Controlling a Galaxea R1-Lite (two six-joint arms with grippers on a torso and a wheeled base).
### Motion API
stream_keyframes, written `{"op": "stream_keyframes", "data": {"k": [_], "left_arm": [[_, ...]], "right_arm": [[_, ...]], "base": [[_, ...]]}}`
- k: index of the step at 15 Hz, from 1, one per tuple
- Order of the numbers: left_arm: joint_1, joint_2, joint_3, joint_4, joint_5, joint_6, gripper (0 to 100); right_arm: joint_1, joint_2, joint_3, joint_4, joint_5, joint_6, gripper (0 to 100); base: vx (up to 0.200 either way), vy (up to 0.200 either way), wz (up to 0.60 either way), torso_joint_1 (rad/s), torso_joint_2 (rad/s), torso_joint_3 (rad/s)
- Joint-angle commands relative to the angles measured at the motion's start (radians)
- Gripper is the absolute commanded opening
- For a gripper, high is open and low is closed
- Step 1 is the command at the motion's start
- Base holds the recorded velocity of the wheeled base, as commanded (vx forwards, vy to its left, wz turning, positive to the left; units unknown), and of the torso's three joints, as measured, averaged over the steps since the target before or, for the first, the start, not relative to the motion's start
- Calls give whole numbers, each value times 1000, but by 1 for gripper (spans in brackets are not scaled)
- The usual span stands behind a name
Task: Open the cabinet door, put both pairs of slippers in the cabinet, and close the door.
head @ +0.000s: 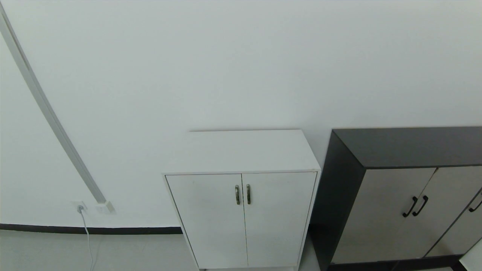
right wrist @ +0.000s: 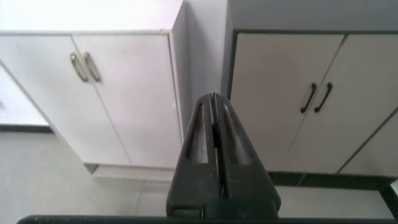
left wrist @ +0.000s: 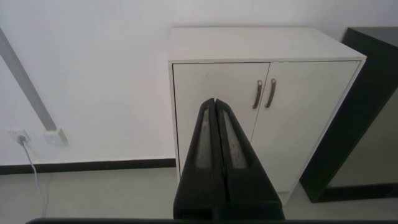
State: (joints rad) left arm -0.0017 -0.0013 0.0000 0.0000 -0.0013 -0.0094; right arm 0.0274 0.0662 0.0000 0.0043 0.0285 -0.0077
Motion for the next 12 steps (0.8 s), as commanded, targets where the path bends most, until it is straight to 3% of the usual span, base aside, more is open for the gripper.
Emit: {"op": "stream_keyframes", "data": {"k": [1,5,12], "left_arm": [[0,1,0,0,0,-1,0],[0,1,0,0,0,3,0],[0,1,0,0,0,2,0]], "right_arm": [[-24,-66,-2,0,-21,-3,0],[-26,-65,0,-10,-137,87,0],[-26,-66,0,-12,-148,98,0]], "base": [[0,0,0,0,0,0],[0,0,0,0,0,0],[0,0,0,0,0,0]]}}
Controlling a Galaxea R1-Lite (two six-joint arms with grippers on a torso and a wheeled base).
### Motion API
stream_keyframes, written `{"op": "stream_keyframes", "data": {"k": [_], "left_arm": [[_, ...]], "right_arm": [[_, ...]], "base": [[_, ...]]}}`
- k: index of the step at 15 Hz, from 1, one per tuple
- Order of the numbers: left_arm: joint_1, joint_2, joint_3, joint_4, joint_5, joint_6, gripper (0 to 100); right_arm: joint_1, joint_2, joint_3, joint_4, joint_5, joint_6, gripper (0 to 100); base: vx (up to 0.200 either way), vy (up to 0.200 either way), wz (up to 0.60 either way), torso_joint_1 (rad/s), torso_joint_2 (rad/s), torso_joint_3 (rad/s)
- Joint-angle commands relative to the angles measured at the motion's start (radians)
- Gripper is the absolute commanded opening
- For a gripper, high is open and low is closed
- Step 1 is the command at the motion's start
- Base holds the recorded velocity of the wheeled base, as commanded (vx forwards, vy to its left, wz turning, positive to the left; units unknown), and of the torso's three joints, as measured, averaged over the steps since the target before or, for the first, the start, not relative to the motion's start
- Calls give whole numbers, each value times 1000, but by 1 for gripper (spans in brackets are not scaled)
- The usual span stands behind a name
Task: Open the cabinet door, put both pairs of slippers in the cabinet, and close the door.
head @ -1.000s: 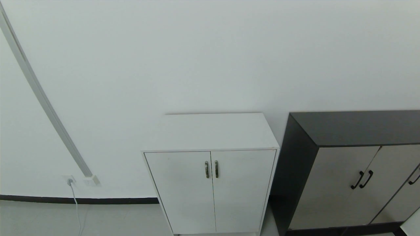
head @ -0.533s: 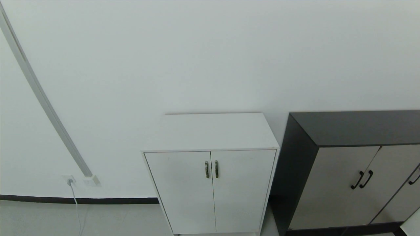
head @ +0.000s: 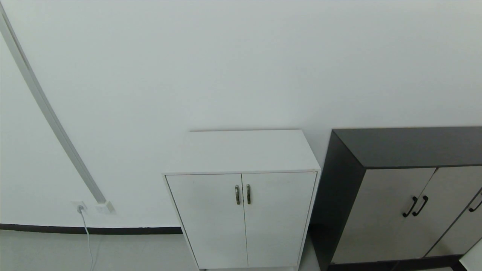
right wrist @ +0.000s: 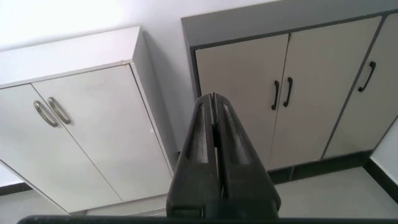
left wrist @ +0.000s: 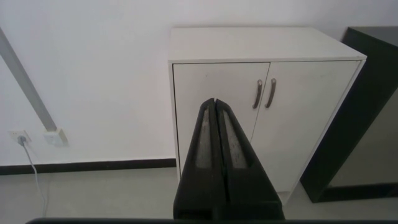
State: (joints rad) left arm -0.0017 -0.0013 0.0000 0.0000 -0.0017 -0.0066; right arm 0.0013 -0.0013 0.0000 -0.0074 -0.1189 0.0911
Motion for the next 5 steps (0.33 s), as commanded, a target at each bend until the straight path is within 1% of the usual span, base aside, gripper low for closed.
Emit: {"op": "stream_keyframes", "data": {"k": [1,5], "left_arm": [[0,1,0,0,0,-1,0],[0,1,0,0,0,-1,0]], "right_arm": [[0,1,0,0,1,-1,0],[0,3,0,1,1,-10,0]], "base": [[0,0,0,0,0,0],[0,0,0,0,0,0]]}}
